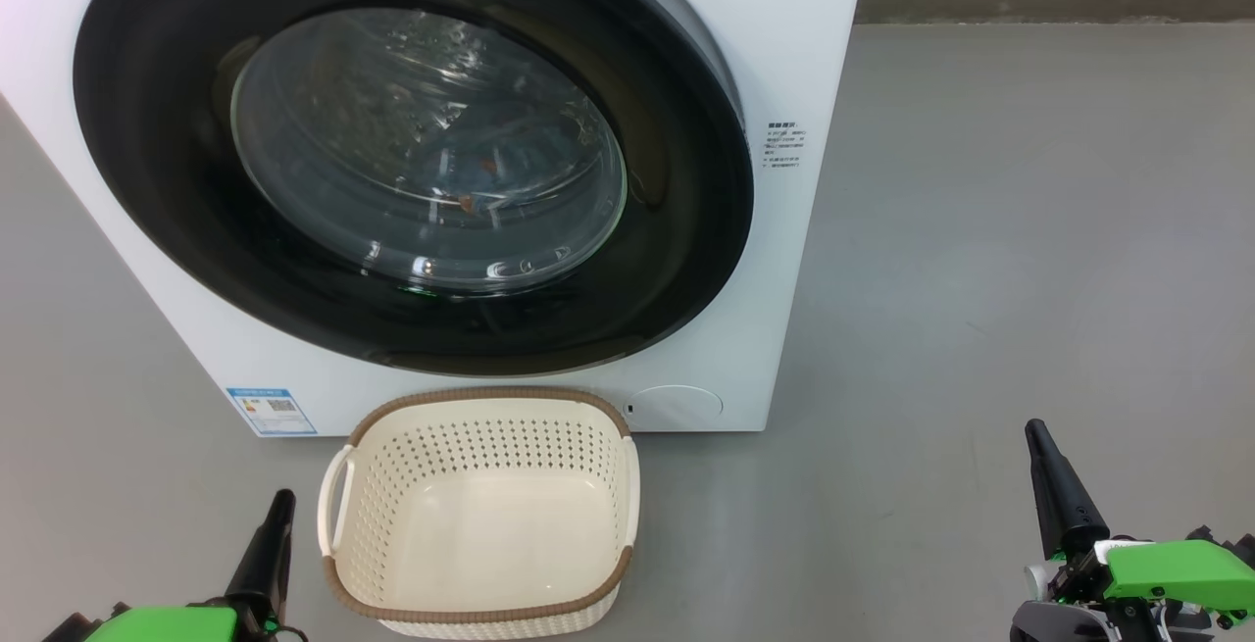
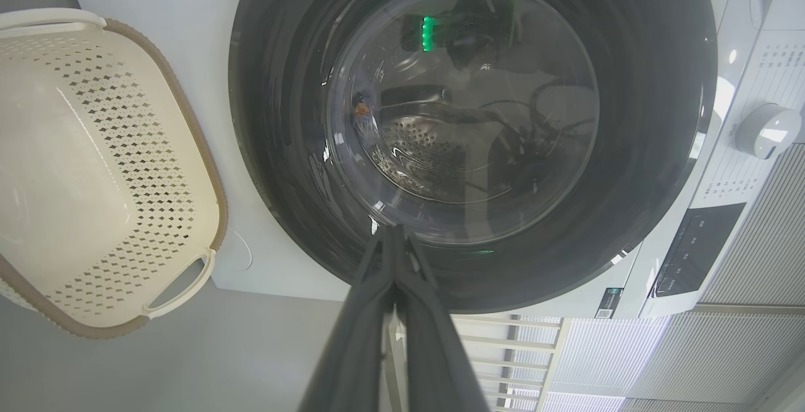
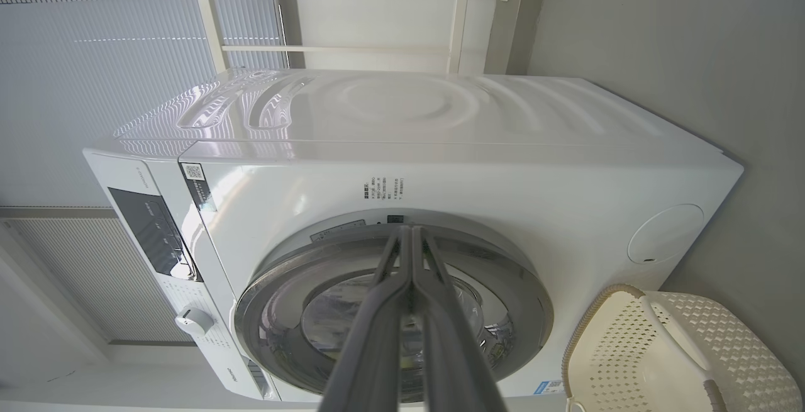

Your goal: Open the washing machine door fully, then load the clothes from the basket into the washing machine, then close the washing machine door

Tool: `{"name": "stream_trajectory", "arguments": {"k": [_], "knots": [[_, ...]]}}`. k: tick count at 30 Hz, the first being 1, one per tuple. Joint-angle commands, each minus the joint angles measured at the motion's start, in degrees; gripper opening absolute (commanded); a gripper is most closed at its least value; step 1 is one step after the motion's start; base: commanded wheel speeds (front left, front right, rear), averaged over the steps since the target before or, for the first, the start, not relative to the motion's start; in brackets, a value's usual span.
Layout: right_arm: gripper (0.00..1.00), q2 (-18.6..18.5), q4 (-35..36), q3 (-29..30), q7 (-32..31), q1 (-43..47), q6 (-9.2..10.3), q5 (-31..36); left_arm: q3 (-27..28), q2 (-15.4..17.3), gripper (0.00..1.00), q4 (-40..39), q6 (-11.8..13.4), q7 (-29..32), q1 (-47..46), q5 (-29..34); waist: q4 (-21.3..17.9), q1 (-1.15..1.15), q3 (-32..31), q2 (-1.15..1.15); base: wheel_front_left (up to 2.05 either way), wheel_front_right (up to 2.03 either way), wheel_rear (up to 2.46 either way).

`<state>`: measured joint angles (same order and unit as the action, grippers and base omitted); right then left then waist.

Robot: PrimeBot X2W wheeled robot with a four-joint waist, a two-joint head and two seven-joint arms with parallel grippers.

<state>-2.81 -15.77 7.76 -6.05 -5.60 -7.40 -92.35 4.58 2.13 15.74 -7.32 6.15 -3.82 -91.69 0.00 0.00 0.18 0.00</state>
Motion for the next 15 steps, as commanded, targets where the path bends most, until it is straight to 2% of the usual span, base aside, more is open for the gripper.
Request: {"name": "stream_trajectory", "arguments": {"k": [1,15], "knots": [[0.00,-0.1,1.7,-1.3,-0.4,-0.6,-0.09,0.2,1.9,0.8,0.00,-1.7,-0.2,0.3,-2.4,-0.5,0.0,0.00,0.0,0.00,0.00,0.00,0.00],[0.00,-0.1,1.7,-1.2,-0.4,-0.6,-0.09,0.2,1.9,0.8,0.00,-1.7,-0.2,0.3,-2.4,-0.5,0.0,0.00,0.0,0.00,0.00,0.00,0.00]]}}
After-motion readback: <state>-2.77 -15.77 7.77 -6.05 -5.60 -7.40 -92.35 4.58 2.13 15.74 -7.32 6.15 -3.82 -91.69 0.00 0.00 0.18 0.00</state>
